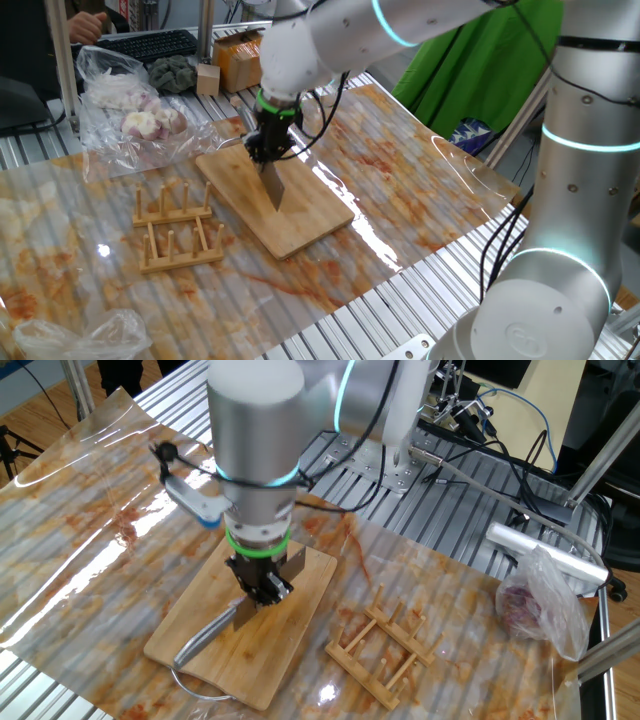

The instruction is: Chop the onions

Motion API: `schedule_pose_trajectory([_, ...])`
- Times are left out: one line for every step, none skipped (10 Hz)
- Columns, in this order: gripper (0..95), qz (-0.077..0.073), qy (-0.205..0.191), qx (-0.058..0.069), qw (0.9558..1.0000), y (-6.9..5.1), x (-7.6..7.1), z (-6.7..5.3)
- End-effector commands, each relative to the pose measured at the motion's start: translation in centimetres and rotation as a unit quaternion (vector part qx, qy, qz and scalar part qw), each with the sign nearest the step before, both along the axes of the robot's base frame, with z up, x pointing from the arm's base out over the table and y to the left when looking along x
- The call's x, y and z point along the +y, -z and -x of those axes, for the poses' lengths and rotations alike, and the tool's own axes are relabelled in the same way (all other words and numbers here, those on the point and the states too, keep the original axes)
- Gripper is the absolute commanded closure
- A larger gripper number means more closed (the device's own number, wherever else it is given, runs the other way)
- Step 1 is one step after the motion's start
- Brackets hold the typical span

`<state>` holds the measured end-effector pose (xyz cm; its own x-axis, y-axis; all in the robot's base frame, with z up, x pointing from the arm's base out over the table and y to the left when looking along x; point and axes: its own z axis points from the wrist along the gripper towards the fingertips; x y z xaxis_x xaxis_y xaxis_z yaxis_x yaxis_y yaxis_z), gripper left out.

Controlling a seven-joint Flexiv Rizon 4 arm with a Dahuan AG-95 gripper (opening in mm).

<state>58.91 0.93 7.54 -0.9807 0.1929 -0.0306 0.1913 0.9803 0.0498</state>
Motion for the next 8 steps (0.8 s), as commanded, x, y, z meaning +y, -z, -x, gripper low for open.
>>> schedule_pose_trajectory([95.0, -0.008, -0.004, 0.005, 0.9999, -1.1, -0.6, 0.0])
schedule_pose_trajectory([95.0, -0.008, -0.010, 0.005, 0.9999, -1.6, -1.1, 0.1])
schedule_pose_trajectory([95.0, -0.008, -0.020, 0.001, 0.9998, -1.9, -1.8, 0.1])
schedule_pose_trajectory([95.0, -0.008, -0.019, -0.002, 0.9998, -1.8, -1.8, 0.1])
schedule_pose_trajectory([95.0, -0.007, -0.020, -0.003, 0.9998, -1.8, -1.8, 0.1])
schedule_pose_trajectory([95.0, -0.008, -0.021, -0.003, 0.9998, -1.7, -1.8, 0.1])
schedule_pose_trajectory([95.0, -0.007, -0.022, -0.002, 0.9997, -1.6, -1.9, 0.1])
schedule_pose_trajectory([95.0, -0.006, -0.025, -0.002, 0.9997, -1.6, -2.0, 0.1])
